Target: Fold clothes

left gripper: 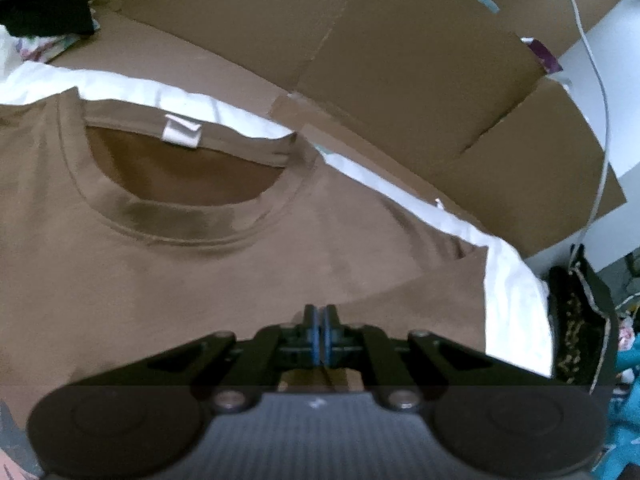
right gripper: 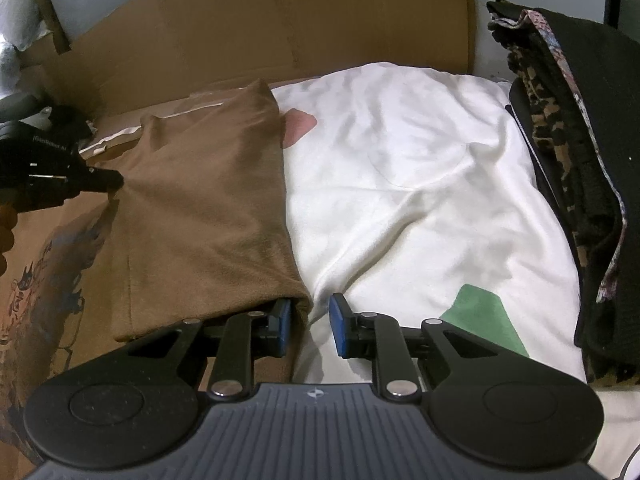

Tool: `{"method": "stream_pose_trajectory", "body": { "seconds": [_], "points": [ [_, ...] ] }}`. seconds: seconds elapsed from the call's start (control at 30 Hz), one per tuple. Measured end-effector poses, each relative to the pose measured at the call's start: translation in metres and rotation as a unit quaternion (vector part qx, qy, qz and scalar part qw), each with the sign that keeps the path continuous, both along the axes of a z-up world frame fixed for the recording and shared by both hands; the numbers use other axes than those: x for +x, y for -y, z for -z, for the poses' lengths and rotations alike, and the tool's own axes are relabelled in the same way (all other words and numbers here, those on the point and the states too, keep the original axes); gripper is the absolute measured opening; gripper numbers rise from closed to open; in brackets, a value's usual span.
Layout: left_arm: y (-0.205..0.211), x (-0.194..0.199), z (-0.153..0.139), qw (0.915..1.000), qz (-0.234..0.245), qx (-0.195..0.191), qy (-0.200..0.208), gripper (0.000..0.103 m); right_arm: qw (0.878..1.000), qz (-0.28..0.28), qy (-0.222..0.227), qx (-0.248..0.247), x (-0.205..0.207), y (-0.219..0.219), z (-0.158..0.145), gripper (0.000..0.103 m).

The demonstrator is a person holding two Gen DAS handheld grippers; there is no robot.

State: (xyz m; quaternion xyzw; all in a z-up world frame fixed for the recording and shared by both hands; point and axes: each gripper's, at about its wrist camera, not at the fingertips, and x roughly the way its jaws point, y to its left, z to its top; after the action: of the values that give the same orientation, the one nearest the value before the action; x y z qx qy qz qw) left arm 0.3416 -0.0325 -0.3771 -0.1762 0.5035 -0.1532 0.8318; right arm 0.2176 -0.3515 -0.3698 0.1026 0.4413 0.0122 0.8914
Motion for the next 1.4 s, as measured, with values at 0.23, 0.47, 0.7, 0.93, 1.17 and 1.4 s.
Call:
{"method": "stream_pose_trajectory", "body": {
  "seconds": [0.23,0.47,0.7,0.93,1.17,1.4],
  "points": [
    [0.003,-0.001,0.004,0.9999,0.009,0.004,-0.008,0.003,1.0,-0.011,-0.007,-0.011,-0.005,-0.001,-0.017,0.026],
    [0.003,0.0,0.006,0.9998,0.016,-0.01,-0.008,0.003,0.999,-0.017,0.017,0.024,0.01,0.014,-0.06,0.027],
    [0.001,-0.002,0.002,0.9989,0.028,-0.036,-0.004,0.003,0.999,-0.016,0.001,0.047,0.071,0.019,-0.09,0.036],
    [0.002,0.004,0.004,0.9973,0.039,-0.061,-0.006,0.003,0.999,-0.002,-0.021,0.049,0.146,0.002,-0.103,0.041],
    [-0.001,0.009,0.007,0.9952,0.048,-0.084,-0.013,0.003,0.997,-0.011,-0.071,0.034,0.208,-0.021,-0.086,0.046],
    [-0.001,0.012,0.01,0.9939,0.044,-0.099,-0.017,0.003,0.994,-0.025,-0.109,-0.012,0.237,-0.037,-0.072,0.046]
  ]
}}
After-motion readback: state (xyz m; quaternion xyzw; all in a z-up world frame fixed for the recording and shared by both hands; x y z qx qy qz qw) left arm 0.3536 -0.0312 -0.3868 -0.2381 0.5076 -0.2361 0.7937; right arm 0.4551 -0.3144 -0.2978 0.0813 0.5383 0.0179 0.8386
